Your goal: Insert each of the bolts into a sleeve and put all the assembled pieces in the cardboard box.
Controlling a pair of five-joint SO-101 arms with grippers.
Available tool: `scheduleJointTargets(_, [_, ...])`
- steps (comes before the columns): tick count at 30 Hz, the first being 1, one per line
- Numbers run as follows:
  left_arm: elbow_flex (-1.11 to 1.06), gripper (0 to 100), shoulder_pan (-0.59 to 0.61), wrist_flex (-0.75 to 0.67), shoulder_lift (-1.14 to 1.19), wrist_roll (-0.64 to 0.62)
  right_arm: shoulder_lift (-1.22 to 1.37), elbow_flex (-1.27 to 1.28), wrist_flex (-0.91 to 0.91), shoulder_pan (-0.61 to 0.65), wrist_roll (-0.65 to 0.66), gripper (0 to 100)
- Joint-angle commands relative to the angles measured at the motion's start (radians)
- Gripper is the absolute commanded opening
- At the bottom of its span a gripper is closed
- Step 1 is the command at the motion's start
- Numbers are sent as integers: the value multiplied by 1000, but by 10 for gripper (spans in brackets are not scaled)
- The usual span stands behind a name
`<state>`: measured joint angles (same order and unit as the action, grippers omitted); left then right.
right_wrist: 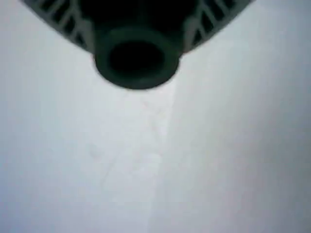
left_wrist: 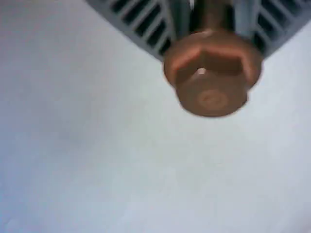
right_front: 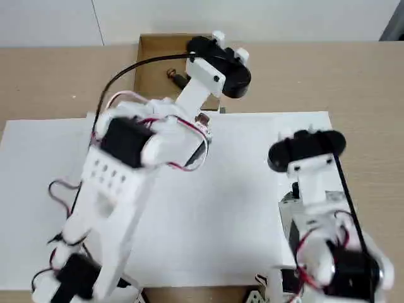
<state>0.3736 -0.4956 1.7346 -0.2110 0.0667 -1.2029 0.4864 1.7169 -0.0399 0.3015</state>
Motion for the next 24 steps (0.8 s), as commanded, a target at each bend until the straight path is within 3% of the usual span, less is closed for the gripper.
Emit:
scheduleJointTargets(1, [8, 5, -26, 11, -109, -71, -47, -5, 1, -2, 9, 3])
scheduleJointTargets(8, [-153, 5, -23, -29, -238, -149, -62, -3, -51, -4, -54, 3])
scheduleJointTargets(16, [-424, 5, -21, -247, -491, -146, -64, 106, -298, 1, -157, 3])
scheduleJointTargets(24, [-751, 5, 135, -473, -715, -153, -64, 249, -499, 38, -278, 3])
